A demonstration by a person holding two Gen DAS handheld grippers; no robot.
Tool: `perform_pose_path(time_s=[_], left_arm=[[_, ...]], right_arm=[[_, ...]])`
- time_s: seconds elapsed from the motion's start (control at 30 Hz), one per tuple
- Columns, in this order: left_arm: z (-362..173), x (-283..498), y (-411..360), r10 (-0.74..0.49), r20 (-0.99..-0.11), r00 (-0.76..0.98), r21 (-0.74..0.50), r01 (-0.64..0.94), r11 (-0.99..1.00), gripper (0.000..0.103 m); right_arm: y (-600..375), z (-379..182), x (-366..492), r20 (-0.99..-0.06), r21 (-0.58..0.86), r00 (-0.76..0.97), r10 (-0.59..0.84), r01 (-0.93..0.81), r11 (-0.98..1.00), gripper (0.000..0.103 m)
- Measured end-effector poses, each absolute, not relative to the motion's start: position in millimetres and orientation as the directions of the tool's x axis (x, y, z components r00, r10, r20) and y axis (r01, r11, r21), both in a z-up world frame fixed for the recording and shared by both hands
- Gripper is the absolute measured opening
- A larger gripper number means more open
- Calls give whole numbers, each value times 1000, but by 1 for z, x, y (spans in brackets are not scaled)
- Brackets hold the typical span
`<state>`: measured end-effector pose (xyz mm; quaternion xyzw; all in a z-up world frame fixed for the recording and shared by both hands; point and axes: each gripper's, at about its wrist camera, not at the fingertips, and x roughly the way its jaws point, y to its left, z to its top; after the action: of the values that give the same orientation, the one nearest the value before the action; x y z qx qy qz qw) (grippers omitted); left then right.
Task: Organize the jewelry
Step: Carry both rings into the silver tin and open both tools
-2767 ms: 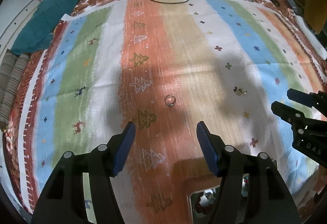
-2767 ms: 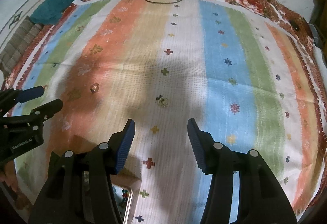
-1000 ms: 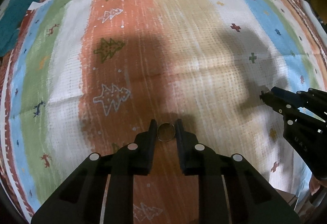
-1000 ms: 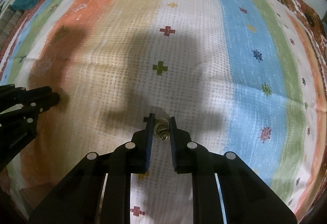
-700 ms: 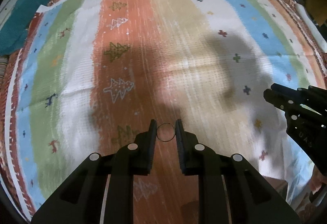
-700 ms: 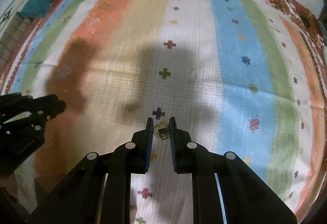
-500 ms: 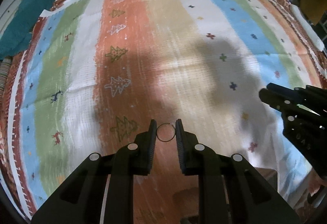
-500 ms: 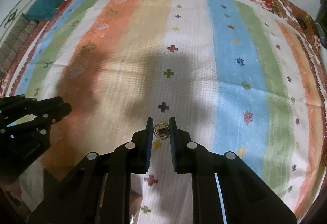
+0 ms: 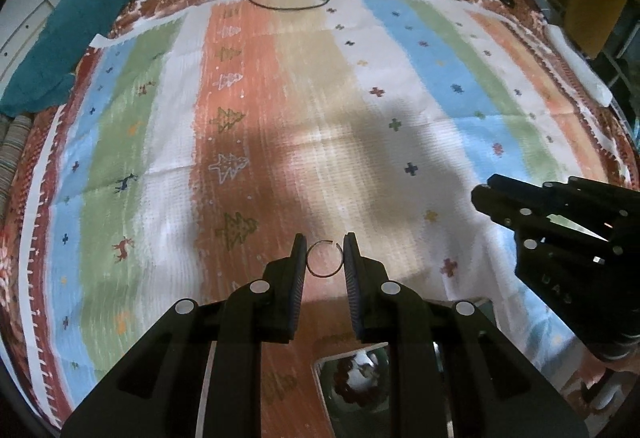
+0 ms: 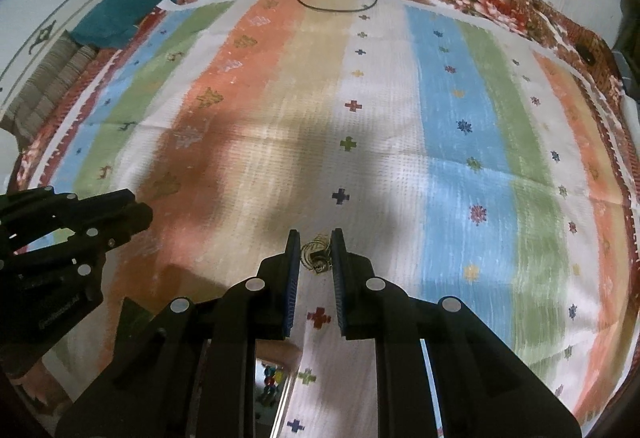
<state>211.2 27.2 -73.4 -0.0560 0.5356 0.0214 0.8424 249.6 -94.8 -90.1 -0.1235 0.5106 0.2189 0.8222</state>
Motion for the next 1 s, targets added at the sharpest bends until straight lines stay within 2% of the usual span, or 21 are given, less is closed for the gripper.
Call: perform_pose_path(time_s=[1.0], left_arm=[[-46, 137, 7, -56, -859, 509, -111, -78, 991, 18]], right_arm=[[-107, -69, 175, -862, 35, 409, 300, -542, 840, 16]])
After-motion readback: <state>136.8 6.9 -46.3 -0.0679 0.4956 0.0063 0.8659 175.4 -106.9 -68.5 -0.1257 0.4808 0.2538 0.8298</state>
